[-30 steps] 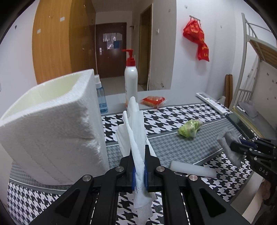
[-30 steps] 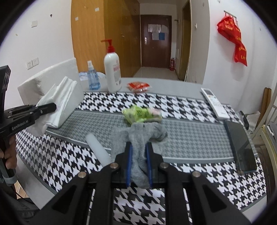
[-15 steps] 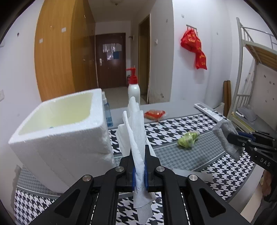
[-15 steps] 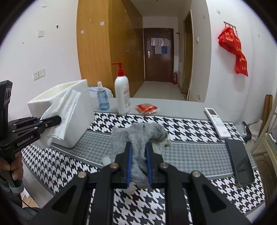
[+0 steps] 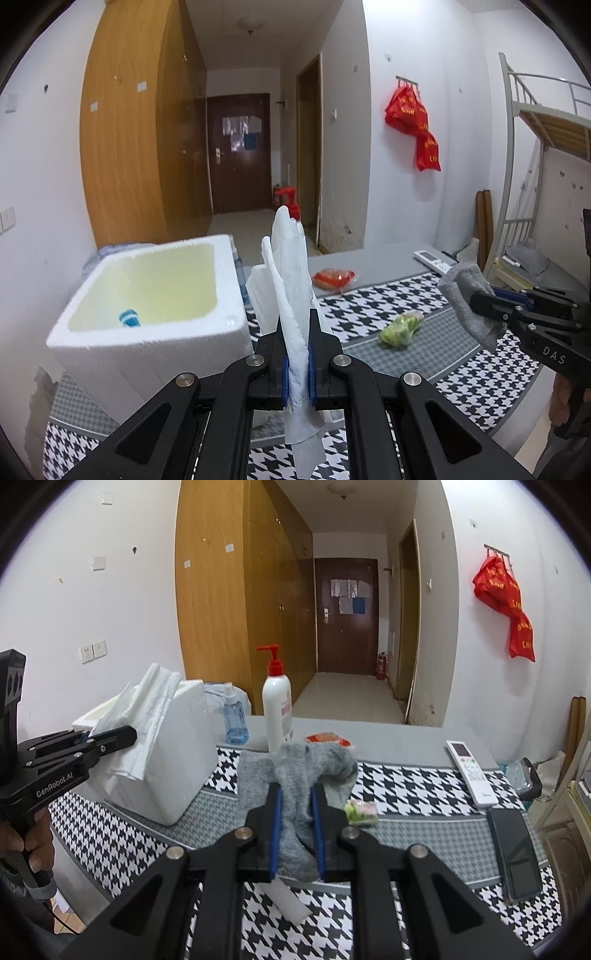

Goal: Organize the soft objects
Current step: 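Carry the tissue and sock with both tools over the white foam box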

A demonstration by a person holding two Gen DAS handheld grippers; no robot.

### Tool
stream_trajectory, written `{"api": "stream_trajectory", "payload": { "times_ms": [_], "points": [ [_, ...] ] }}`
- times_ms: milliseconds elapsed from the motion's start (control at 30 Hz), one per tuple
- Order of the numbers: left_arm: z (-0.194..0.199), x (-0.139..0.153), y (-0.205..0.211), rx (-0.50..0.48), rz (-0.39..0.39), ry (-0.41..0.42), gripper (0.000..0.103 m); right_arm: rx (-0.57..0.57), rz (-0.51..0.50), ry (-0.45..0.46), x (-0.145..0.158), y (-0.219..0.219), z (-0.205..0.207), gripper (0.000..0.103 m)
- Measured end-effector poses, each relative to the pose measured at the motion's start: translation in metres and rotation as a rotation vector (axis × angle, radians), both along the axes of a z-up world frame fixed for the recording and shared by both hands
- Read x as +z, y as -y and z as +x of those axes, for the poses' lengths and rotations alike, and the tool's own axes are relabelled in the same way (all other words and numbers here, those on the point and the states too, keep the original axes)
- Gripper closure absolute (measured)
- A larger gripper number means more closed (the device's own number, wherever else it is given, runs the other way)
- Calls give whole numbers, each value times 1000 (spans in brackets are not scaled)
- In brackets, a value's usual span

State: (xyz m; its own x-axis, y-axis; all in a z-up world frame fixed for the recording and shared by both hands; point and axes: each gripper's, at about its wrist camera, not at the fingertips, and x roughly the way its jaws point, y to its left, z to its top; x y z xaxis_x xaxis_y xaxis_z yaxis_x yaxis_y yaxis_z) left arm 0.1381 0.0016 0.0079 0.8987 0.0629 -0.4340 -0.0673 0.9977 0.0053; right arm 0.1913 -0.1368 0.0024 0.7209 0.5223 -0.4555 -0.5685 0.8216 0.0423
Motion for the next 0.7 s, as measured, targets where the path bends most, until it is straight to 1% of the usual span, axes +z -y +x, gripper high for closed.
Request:
{"api": "stream_trajectory", "payload": {
  "times_ms": [267,700],
  "points": [
    [-4,16,1,1,20,47,95,11,15,38,12,-7,-3,84],
    [-4,25,2,14,28,71,95,18,24,62,21,-14,-2,84]
  ]
}}
